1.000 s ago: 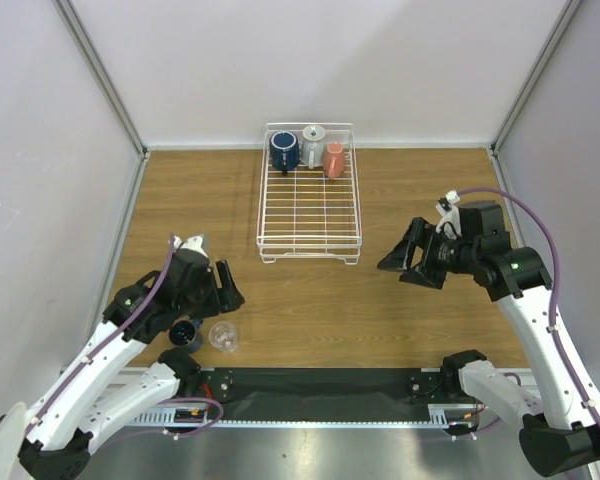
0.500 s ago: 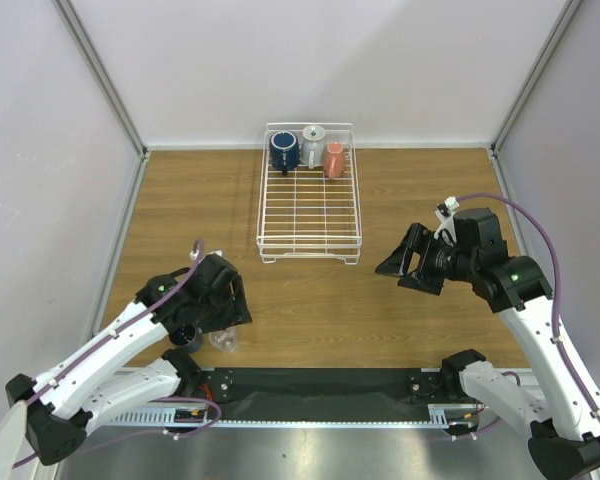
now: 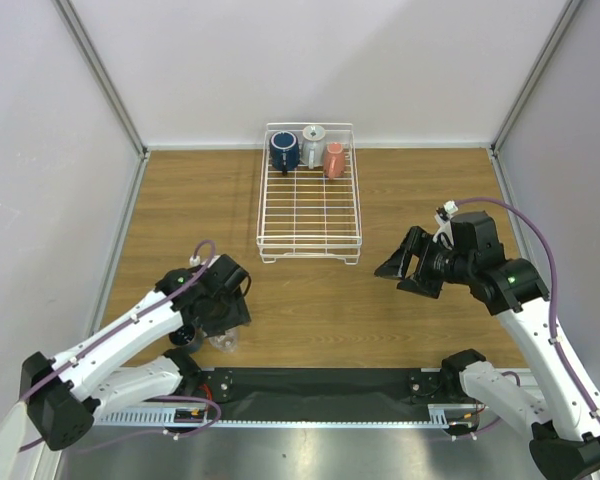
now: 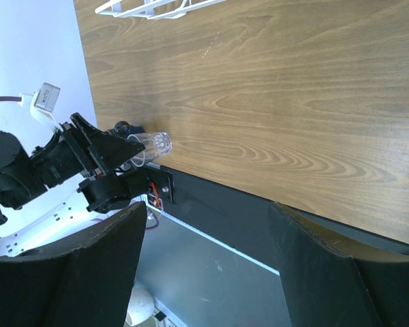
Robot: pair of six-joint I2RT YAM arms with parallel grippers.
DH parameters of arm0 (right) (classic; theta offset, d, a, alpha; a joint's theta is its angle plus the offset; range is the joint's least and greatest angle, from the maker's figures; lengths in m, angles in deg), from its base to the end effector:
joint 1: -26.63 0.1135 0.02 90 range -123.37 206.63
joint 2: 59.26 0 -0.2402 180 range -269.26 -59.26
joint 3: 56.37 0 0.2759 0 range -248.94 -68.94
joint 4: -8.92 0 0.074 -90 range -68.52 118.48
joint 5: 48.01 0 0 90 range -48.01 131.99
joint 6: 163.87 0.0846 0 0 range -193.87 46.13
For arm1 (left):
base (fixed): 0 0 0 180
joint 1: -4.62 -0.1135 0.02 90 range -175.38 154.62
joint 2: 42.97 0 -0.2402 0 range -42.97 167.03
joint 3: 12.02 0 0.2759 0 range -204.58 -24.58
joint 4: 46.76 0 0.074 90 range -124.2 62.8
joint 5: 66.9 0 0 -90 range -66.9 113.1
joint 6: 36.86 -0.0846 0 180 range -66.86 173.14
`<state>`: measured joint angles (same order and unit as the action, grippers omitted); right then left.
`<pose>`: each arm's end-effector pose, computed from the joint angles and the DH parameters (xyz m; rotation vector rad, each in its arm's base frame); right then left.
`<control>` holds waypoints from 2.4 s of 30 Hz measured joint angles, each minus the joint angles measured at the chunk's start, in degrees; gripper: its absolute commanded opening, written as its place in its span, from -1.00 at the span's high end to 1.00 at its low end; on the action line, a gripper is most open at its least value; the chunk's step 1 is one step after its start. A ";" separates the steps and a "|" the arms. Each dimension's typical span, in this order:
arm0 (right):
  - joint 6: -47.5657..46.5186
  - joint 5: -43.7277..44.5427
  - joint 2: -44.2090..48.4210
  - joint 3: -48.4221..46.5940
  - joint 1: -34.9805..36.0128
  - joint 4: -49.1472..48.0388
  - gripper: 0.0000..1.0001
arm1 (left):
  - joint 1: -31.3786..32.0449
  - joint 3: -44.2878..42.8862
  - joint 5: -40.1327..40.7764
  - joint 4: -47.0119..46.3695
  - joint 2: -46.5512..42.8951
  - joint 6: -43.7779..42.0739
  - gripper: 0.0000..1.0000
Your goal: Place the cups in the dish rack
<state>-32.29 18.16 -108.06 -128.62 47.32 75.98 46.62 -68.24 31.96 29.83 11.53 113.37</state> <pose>0.1980 0.1113 0.2996 0.2284 2.4716 0.9942 0.1554 -0.1224 0.1652 -0.4808 2.8115 -0.1561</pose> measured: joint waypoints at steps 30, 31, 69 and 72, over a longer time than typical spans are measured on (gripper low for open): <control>0.61 0.44 -2.62 2.23 0.52 -2.62 -0.56 | -2.56 2.69 -1.86 -7.23 8.85 -1.38 0.99; 0.59 0.46 -2.91 2.23 0.52 -2.62 -0.56 | -2.69 2.69 -2.03 -7.13 8.52 -1.73 0.99; 11.80 -15.63 -9.16 -3.21 1.38 -36.41 -0.99 | -4.33 3.13 -38.75 -93.13 5.33 27.69 0.99; 12.41 -15.56 -10.38 -4.48 2.43 -38.49 -0.99 | -4.31 3.78 -35.87 -101.59 6.95 32.81 0.99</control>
<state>-19.88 2.60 -118.44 -133.10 49.75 37.49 42.31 -64.46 -3.91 -71.76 18.48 146.18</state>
